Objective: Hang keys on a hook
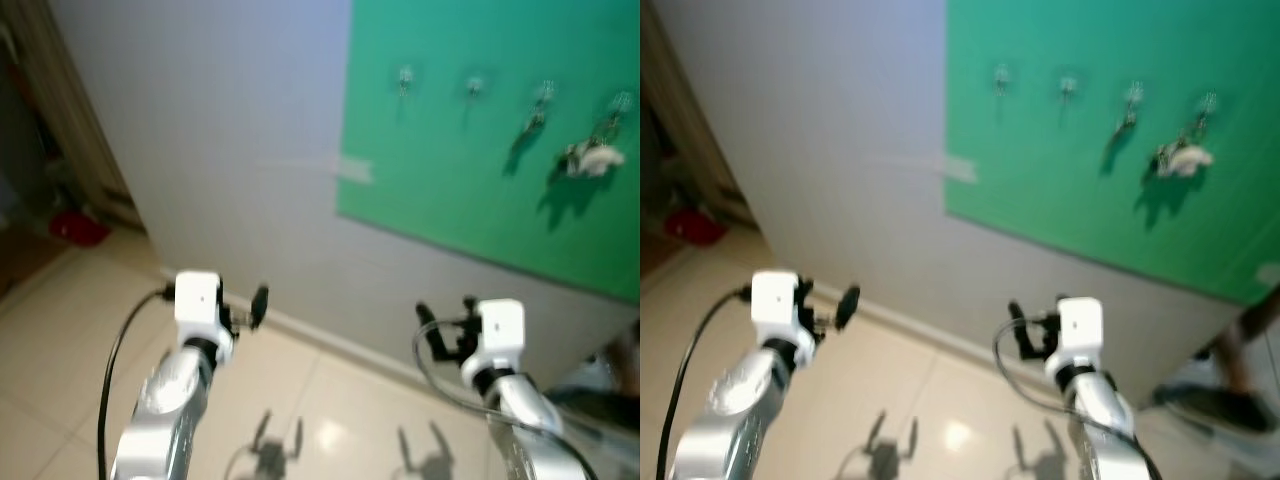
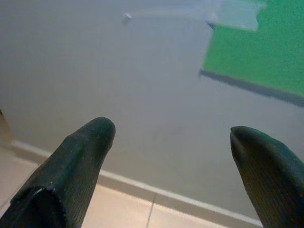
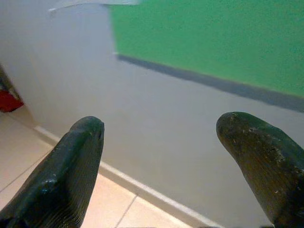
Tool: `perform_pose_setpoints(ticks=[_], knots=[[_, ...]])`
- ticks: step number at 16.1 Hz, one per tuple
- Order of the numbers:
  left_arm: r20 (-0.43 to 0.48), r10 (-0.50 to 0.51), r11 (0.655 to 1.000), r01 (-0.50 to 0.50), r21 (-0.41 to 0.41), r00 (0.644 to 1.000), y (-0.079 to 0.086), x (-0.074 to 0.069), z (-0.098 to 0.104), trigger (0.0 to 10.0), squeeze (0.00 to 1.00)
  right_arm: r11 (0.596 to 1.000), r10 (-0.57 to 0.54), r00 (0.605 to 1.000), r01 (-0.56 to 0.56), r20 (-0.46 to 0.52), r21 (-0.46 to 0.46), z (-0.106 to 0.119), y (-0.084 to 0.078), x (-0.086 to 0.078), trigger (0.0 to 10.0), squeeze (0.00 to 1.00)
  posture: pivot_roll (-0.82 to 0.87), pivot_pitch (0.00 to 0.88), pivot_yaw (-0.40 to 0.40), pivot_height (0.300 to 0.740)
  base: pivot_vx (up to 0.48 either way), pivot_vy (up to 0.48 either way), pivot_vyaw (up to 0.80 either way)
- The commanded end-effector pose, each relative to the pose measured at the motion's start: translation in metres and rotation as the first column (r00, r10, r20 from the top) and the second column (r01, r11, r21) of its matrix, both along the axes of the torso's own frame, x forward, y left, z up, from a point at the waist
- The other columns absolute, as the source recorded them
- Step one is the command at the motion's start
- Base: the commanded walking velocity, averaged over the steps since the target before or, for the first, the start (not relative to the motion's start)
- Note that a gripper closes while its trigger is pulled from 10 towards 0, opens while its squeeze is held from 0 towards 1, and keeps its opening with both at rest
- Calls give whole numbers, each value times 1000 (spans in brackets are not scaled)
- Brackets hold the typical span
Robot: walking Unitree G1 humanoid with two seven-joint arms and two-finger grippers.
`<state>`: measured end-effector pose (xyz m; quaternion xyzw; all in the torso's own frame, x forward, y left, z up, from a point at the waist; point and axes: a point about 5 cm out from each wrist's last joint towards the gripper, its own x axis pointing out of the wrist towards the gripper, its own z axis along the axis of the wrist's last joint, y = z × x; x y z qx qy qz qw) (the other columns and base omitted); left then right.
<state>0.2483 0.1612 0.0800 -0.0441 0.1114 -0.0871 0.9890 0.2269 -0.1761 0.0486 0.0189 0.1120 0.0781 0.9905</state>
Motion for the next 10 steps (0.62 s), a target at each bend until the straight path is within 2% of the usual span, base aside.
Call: perform_pose_setpoints(ticks=[1,10], knots=[[-14,7,1000,-7,1,1000,4,-1,-1,10000,0,1000,20,1000,-20,8,6,1,4,1,10000,0,17,0,-21,740,0,480,0],[-19,13,1000,-13,9,1000,6,2,0,10000,0,998,65,998,-65,-2,2,0,12,-4,10000,0,19,0,-26,740,0,480,0]])
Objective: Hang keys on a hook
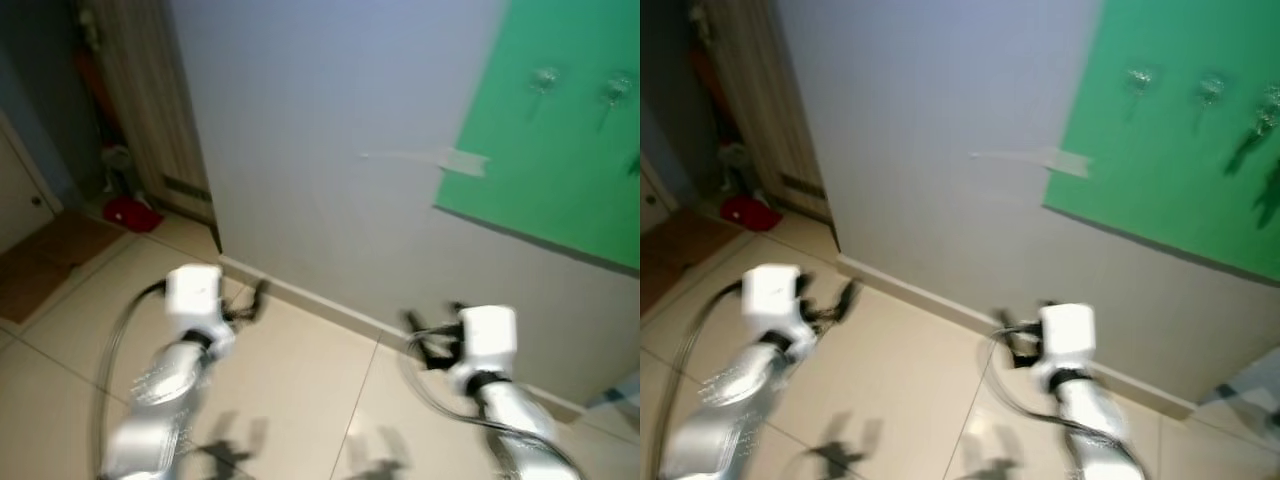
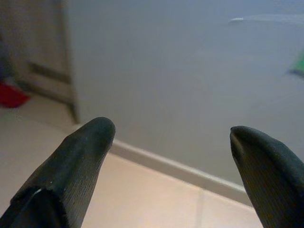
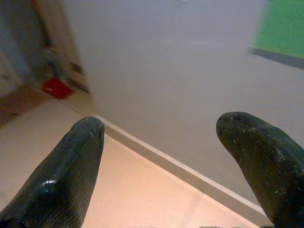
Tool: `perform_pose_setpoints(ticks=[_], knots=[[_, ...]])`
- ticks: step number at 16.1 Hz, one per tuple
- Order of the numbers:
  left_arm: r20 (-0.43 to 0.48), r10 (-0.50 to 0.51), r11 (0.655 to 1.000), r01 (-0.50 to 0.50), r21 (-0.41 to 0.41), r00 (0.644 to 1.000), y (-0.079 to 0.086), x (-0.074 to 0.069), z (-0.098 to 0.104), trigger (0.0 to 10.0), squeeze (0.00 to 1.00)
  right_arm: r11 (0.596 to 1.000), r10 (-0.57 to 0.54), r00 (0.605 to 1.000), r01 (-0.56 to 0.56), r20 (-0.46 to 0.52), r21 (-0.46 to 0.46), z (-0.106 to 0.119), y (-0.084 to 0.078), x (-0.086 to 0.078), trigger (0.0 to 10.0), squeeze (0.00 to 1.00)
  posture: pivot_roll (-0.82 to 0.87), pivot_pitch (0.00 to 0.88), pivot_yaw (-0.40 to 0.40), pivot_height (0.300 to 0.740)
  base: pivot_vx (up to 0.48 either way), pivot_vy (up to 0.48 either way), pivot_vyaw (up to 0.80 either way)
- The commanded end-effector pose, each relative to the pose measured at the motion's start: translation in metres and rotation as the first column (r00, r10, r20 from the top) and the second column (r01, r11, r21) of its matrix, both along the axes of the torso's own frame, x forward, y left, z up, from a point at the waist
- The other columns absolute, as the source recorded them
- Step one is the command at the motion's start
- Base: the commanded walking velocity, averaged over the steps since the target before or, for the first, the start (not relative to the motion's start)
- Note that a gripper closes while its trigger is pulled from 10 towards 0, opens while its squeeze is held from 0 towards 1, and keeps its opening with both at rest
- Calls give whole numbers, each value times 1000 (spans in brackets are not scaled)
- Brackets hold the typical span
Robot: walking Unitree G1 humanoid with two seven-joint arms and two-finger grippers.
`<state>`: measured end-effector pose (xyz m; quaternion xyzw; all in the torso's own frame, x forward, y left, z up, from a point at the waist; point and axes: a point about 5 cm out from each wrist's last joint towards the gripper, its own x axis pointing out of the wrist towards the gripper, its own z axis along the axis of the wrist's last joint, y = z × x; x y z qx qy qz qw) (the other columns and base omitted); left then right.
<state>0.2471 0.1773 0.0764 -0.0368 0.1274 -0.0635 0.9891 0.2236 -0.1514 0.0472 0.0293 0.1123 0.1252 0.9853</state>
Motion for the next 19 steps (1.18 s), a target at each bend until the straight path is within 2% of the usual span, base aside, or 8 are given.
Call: perform_pose_setpoints(ticks=[1,5,8,13,19], knots=[[26,-6,1000,7,-4,1000,-7,5,5,10000,0,999,-22,1000,22,6,-30,3,-11,0,10000,0,20,0,-23,740,0,480,0],[43,-28,999,27,31,999,-8,6,7,10000,0,999,-9,1000,9,8,-42,4,-7,1,10000,0,19,0,-20,740,0,480,0],[44,-21,999,19,49,999,-7,8,6,10000,0,1000,-2,1000,2,5,-23,4,-5,2,10000,0,17,0,-21,736,0,0,-508],[46,-44,998,42,37,998,-20,9,3,10000,0,1000,4,1000,-4,-12,-26,2,-8,-1,10000,0,8,0,-45,732,0,0,-499],[57,-43,998,40,41,997,-21,12,5,10000,0,999,-7,1000,6,-25,-31,-2,-11,-1,10000,0,16,0,-45,732,0,0,-502]])
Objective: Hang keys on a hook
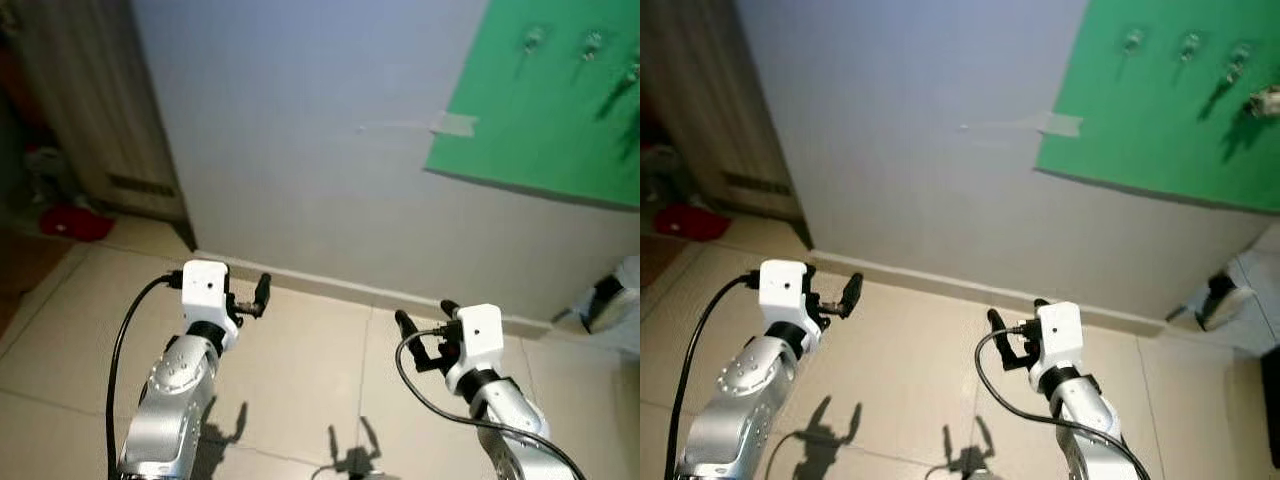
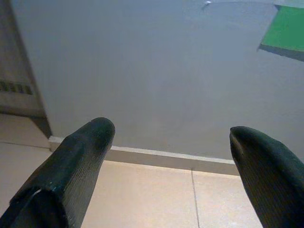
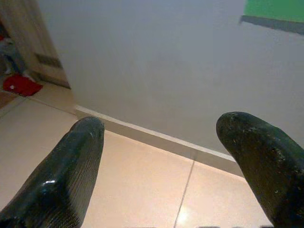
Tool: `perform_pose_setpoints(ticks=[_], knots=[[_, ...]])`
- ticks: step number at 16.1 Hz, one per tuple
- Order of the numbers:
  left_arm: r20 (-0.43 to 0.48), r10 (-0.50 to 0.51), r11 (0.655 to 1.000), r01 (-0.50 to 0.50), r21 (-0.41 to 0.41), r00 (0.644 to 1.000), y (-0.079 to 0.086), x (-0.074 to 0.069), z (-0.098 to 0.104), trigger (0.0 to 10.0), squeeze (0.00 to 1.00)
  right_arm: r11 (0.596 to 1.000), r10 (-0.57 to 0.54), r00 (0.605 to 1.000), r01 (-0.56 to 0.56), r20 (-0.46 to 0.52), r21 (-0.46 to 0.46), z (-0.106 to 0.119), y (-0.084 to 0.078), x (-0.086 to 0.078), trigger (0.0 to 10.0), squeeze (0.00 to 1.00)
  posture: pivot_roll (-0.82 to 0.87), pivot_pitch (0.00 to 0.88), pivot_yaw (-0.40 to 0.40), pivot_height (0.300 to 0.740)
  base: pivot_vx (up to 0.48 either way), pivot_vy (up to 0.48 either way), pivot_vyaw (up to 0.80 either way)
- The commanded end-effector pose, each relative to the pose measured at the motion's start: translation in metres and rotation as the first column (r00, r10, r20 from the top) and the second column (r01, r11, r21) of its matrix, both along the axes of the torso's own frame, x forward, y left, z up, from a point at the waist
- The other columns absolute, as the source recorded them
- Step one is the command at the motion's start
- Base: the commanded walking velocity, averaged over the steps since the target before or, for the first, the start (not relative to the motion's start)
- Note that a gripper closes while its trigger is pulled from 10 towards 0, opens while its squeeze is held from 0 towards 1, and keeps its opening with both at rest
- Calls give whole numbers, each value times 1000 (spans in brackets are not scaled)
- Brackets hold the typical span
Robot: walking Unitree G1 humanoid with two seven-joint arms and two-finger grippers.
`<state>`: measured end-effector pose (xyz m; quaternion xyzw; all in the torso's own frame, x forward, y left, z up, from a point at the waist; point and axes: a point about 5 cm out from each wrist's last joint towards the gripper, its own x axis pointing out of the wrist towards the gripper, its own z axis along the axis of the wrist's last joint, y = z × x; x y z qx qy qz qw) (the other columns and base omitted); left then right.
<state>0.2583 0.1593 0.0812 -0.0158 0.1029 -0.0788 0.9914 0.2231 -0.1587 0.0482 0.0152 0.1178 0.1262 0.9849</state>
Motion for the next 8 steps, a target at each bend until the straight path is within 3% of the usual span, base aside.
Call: perform_pose_setpoints(ticks=[1,5,8], knots=[[8,-10,1000,10,8,1000,-3,1,1,10000,0,1000,-15,1000,15,-16,-2,-3,-4,1,10000,0,22,0,-43,732,0,0,-494],[18,-14,1000,13,20,1000,-1,1,3,10000,0,1000,-20,1000,20,-7,10,-4,0,7,10000,0,35,0,-45,732,0,0,-492],[18,-14,1000,14,26,1000,0,1,3,10000,0,996,-34,999,31,-35,-80,-7,-3,12,10000,0,42,0,-46,737,0,0,-165]])
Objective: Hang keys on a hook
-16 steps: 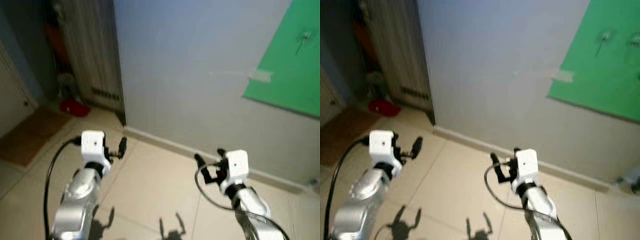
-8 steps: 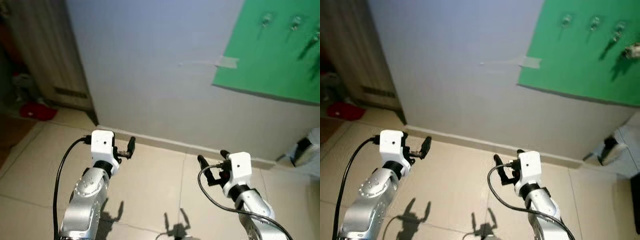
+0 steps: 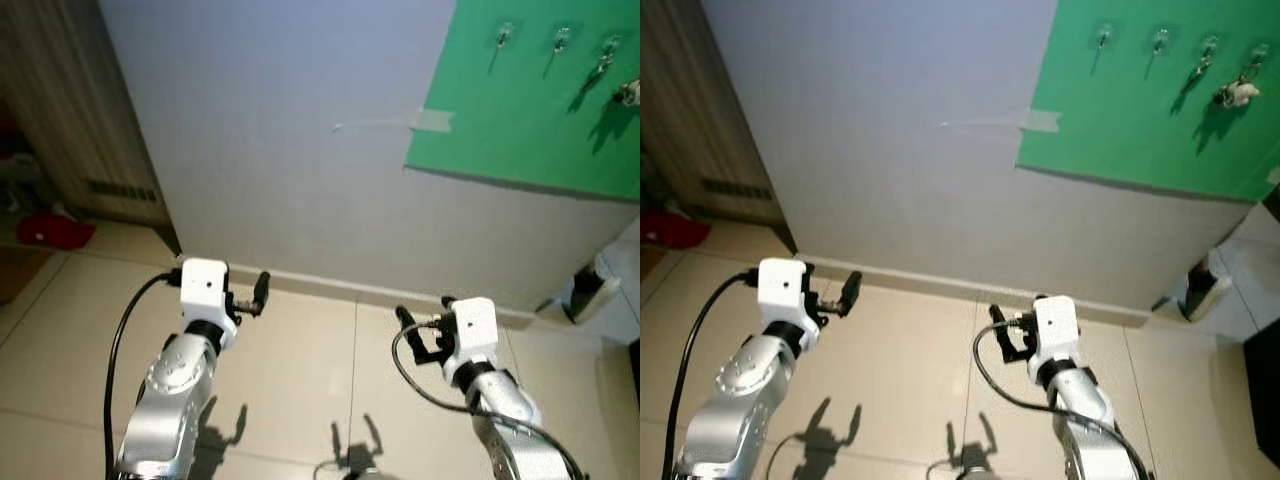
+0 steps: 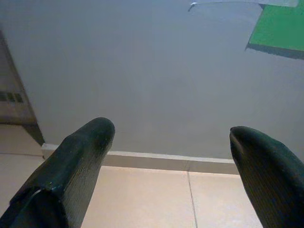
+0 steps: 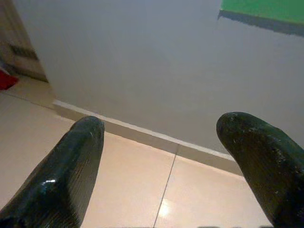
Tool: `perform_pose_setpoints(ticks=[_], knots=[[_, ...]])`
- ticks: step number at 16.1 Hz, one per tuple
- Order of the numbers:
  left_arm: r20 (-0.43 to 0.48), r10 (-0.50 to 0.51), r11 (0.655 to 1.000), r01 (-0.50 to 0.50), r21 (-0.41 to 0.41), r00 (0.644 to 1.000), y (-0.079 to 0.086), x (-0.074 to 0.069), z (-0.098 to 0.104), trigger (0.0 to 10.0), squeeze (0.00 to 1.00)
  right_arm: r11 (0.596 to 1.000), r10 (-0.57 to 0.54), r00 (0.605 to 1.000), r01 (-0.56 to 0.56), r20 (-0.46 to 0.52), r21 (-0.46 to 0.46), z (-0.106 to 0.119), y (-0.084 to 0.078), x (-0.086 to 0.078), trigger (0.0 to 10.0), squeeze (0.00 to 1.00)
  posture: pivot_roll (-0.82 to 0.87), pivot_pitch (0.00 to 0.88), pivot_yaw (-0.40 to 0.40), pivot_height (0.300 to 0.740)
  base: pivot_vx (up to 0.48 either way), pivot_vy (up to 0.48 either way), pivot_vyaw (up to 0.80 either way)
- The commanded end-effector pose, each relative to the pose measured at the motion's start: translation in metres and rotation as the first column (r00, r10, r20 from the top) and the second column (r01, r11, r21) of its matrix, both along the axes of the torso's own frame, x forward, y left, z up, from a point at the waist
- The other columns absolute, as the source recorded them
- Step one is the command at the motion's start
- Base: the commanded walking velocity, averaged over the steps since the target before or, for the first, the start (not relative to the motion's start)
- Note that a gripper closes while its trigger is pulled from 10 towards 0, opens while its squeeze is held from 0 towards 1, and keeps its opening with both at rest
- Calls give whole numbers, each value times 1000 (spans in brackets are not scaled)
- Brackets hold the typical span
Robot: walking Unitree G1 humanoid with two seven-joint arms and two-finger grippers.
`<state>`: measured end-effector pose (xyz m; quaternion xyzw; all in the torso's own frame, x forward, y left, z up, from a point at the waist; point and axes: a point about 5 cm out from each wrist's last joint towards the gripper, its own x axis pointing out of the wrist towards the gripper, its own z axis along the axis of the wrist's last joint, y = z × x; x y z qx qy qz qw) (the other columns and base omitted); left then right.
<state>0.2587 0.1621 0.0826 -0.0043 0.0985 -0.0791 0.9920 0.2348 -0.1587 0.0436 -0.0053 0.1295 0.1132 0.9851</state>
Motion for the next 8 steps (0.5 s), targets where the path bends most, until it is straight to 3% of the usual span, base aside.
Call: perform_pose_setpoints(ticks=[1,8], knots=[[9,-14,1000,14,6,1000,-3,0,2,10000,0,1000,4,1000,-4,-22,16,-2,-1,1,10000,0,47,0,-49,740,0,0,0],[14,-19,1000,19,23,1000,-1,-1,1,10000,0,1000,20,1000,-20,-9,-8,-3,-3,4,10000,0,61,0,-58,740,0,0,0]])
